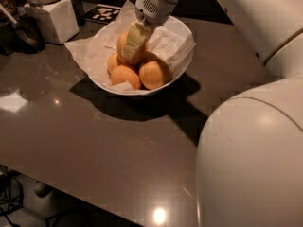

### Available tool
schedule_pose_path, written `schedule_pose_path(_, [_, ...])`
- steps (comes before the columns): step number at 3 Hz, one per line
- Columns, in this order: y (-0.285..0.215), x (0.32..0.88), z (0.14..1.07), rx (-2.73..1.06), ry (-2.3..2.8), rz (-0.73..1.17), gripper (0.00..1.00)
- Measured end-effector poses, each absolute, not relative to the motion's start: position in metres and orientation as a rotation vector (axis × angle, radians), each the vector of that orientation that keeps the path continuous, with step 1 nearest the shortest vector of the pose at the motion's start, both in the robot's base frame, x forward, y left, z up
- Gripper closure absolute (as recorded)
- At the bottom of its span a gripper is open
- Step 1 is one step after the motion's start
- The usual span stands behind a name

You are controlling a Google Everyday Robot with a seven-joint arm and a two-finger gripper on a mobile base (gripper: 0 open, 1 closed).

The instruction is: Pick orange from white bowl

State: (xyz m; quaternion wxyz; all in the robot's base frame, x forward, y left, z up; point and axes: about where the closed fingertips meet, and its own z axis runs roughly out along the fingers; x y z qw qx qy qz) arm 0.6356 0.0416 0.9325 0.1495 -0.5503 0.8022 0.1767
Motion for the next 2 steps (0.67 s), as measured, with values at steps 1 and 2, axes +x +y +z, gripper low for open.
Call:
schedule_pose_path(1, [0.043, 0.633, 0.945, -1.565, 2.261, 0.506, 1.00])
schedule_pose_path(2, [0.045, 0.626, 0.966, -1.540, 2.232, 0.494, 1.00])
